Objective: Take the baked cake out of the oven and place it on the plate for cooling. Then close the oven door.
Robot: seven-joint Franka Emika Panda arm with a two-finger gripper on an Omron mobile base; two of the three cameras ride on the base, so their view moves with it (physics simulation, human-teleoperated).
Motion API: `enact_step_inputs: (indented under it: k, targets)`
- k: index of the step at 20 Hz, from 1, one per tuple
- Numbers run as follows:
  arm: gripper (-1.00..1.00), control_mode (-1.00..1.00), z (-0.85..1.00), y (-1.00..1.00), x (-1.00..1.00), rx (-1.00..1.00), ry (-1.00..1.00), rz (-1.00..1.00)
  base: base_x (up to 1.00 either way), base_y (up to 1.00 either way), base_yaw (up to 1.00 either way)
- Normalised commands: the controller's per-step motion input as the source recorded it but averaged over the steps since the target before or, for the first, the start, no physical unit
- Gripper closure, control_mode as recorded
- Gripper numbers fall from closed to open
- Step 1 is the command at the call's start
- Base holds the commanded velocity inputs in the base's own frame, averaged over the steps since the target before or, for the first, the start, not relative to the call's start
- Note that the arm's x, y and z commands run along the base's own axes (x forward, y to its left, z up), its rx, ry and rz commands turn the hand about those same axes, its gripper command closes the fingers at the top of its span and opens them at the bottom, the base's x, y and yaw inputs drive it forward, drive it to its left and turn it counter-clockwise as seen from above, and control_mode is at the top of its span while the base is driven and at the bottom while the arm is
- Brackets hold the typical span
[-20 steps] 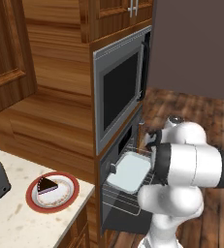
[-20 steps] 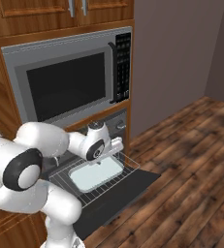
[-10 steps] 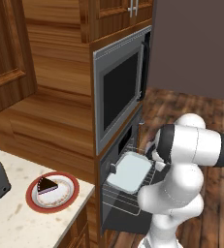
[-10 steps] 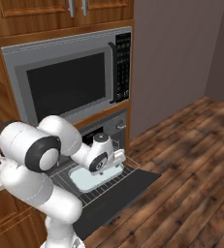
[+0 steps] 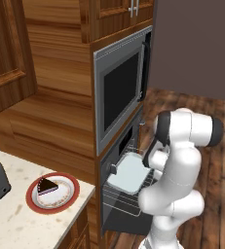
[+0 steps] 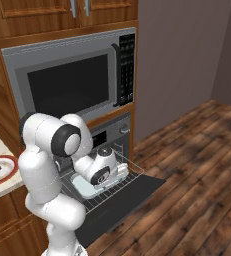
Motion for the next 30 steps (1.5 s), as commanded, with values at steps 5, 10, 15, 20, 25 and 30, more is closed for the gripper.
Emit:
enact_step_inputs:
  k: [5, 10, 15, 20, 25, 30]
  targets:
    - [-1.00, -1.00, -0.40, -0.04, 0.00, 0.04, 0.00, 0.03, 0.00, 0.00, 0.00]
    - [-1.00, -1.00, -0.30, -0.11, -0.07, 0.03, 0.00, 0.04, 0.00, 0.00, 0.00]
    - [-1.00, -1.00, -0.28, -0.06, -0.11, 0.00, 0.00, 0.04, 0.00, 0.00, 0.00]
    - [-1.00, -1.00, -0.42, 0.00, 0.00, 0.00, 0.00, 0.06, 0.00, 0.00, 0.00]
    - [-1.00, -1.00, -0.47, 0.00, 0.04, 0.00, 0.00, 0.07, 0.00, 0.00, 0.00]
    - [-1.00, -1.00, -0.33, 0.02, 0.24, 0.00, -0.03, 0.10, 0.00, 0.00, 0.00]
